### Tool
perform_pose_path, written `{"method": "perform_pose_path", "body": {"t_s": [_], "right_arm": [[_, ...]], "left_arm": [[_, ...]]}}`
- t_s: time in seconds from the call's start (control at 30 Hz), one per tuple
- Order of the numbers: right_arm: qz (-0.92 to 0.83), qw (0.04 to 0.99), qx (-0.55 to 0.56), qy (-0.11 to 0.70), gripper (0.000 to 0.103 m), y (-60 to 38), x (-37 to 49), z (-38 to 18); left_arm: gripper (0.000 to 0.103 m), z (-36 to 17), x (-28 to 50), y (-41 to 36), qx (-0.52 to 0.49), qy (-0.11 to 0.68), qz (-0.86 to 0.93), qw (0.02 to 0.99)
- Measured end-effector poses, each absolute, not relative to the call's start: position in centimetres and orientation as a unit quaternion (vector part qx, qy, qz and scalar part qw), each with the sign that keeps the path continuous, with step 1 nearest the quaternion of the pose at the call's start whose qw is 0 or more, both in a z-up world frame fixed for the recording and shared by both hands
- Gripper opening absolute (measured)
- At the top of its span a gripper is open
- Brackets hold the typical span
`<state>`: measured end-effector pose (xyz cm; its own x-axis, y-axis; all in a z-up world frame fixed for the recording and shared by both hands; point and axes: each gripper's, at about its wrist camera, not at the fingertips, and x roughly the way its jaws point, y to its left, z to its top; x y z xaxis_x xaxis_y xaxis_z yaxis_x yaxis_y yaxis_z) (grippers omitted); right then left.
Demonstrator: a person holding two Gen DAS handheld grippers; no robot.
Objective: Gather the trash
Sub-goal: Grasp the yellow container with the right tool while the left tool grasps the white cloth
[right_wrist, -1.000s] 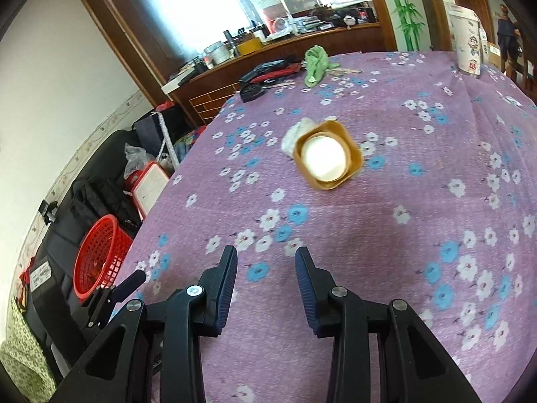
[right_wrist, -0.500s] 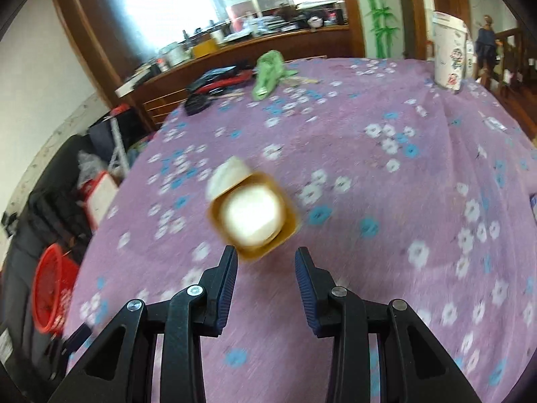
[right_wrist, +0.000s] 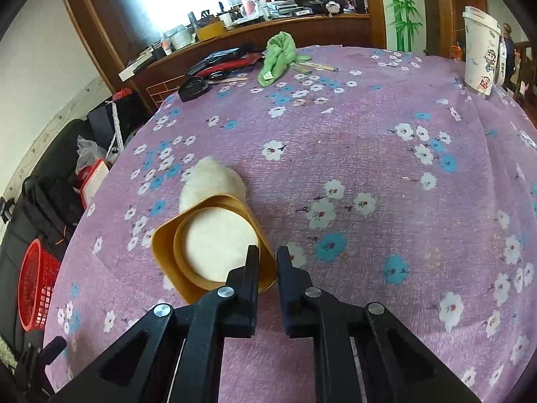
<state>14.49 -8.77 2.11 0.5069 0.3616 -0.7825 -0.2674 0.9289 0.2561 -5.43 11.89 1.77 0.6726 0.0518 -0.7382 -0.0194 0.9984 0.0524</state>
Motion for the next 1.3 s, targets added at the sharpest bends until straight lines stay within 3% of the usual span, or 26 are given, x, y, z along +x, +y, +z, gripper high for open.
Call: {"method": "perform_pose_path", "body": {"t_s": [0.1, 0.37, 0.7, 1.3], "right_arm": [[0.169, 0.866, 0.063, 0.467, 0.004, -9.6, 13.4, 3.0], [0.134, 0.890, 0.118, 0.420, 0.004, -14.9, 11.2, 4.4], [0.110, 0.880, 0.198, 0.417, 0.004, -20.2, 12.1, 3.4], [0.104, 0.873, 0.225, 0.421, 0.004, -21.7, 12.4, 3.3]], "left_arm": [[0.071, 2.0, -5.2, 11.8, 0.020, 0.408, 0.017, 0.913], [0.071, 5.0, -4.3, 10.0, 0.014, 0.410, -0.016, 0.912], [0.074, 8.5, 3.0, 5.0, -0.005, 0.421, -0.035, 0.906], [0.073, 2.2, 19.0, 2.7, -0.069, 0.492, 0.041, 0.867]]}}
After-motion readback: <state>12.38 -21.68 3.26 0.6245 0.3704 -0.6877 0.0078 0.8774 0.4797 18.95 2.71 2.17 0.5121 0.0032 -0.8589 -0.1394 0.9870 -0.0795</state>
